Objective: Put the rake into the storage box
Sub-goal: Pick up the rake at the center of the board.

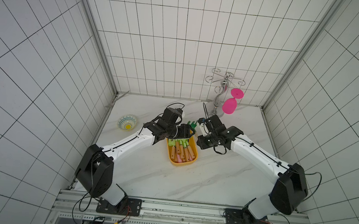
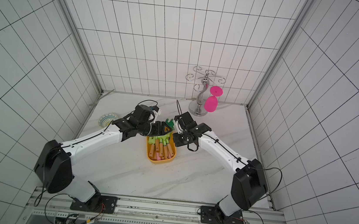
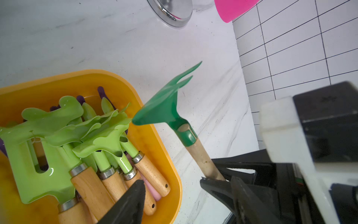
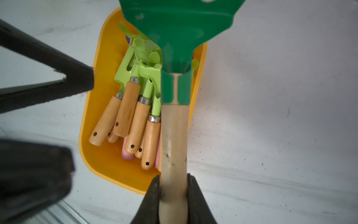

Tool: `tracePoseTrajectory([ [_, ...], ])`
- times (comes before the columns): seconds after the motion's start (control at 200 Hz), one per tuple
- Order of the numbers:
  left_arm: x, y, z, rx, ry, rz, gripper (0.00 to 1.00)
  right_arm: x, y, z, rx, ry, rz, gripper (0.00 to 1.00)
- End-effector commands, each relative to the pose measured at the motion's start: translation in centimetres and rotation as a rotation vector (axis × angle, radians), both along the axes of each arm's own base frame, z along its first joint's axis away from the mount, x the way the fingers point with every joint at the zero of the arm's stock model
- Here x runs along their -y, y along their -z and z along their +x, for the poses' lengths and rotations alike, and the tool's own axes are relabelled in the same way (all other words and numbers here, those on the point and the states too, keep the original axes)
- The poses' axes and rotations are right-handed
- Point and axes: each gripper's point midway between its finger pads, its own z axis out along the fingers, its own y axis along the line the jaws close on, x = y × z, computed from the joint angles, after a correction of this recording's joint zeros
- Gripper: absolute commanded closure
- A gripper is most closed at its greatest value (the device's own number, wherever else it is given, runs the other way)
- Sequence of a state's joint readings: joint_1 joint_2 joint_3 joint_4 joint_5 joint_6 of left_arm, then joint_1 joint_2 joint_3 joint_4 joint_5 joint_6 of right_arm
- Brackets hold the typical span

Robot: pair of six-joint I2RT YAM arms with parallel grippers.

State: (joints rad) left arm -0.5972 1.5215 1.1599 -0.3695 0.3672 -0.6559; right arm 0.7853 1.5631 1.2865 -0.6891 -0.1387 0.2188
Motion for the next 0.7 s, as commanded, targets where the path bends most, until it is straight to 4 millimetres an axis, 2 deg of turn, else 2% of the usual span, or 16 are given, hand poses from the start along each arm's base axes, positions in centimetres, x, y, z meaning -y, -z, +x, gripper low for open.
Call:
tracePoseTrajectory([
  [0.0,0.7,-1.0,-0.2,0.033,0.013,-0.049,0.28,-1.8,-3.2,-0.7,0.028,-0.017,0.07,0.91],
  [0.22,1.0,0.5,-0.7,0.003,-0.001,-0.04,0.31,-3.4,-4.5,-1.7,0.038,-0.04,0.099,0.91],
  [0.34,0.8,0.6,-0.6,0.011,-0.01,-0.043,0.35,-3.8,-4.9,-2.1,0.041,-0.042,0.114,0.91],
  [0.515,0.6,0.6,-0.4,0.023,-0.023,-0.038,0.54,-4.1,-4.5,-2.6,0.034,-0.048,0.096,0.91],
  [0.695,0.9,0.8,-0.4,0.013,0.006,-0.061,0.78,-4.7,-4.2,-3.4,0.038,-0.069,0.085,0.88],
])
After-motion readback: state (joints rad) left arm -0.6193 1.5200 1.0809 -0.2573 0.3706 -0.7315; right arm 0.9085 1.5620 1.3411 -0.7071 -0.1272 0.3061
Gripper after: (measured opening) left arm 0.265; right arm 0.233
